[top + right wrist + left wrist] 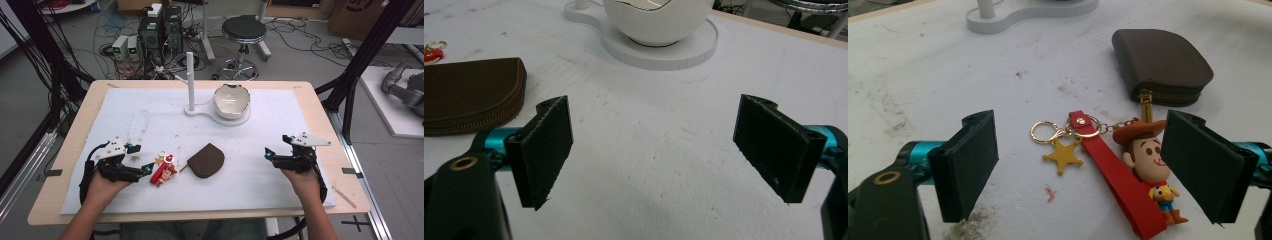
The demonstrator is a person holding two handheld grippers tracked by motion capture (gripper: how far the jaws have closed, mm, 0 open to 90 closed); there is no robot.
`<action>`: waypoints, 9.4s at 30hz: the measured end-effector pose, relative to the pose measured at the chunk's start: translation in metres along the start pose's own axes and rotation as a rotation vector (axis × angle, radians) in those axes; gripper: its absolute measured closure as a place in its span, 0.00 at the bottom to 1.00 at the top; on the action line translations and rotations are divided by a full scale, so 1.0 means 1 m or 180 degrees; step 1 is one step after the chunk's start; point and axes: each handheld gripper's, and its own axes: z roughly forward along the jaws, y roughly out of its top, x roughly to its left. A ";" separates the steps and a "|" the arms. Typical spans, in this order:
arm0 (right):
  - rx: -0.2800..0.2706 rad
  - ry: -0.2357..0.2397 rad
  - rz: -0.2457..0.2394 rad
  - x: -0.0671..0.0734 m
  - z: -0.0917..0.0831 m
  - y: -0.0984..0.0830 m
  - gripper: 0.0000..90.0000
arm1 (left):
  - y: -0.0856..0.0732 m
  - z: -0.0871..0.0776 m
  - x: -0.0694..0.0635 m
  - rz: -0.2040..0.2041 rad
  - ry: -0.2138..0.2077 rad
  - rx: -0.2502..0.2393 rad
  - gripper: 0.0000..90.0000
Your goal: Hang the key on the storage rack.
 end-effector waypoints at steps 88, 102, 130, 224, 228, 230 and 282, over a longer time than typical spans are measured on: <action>0.0132 0.0083 -0.0130 0.014 0.011 0.001 0.18 | 0.079 0.002 -0.037 0.0645 -0.0430 0.0070 0.63; 0.0128 0.0085 -0.0115 0.014 0.010 0.001 0.18 | 0.110 0.004 -0.034 0.0610 -0.0712 -0.0056 0.63; 0.0183 0.0087 -0.0135 0.014 0.015 0.000 0.18 | 0.199 0.018 -0.001 0.0749 -0.0775 -0.0049 0.63; 0.0160 0.0103 -0.0085 0.010 0.017 0.001 0.18 | 0.272 0.080 0.070 0.0301 0.0082 -0.0210 0.63; 0.0154 0.0105 -0.0090 0.010 0.016 0.001 0.18 | 0.273 0.082 0.070 0.0300 0.0086 -0.0198 0.63; 0.0145 0.0108 -0.0078 0.009 0.016 0.001 0.18 | 0.273 0.083 0.070 0.0301 0.0097 -0.0189 0.63; 0.0142 0.0122 -0.0127 0.013 0.016 0.002 0.18 | 0.213 0.051 0.051 0.0164 -0.0078 -0.0217 0.33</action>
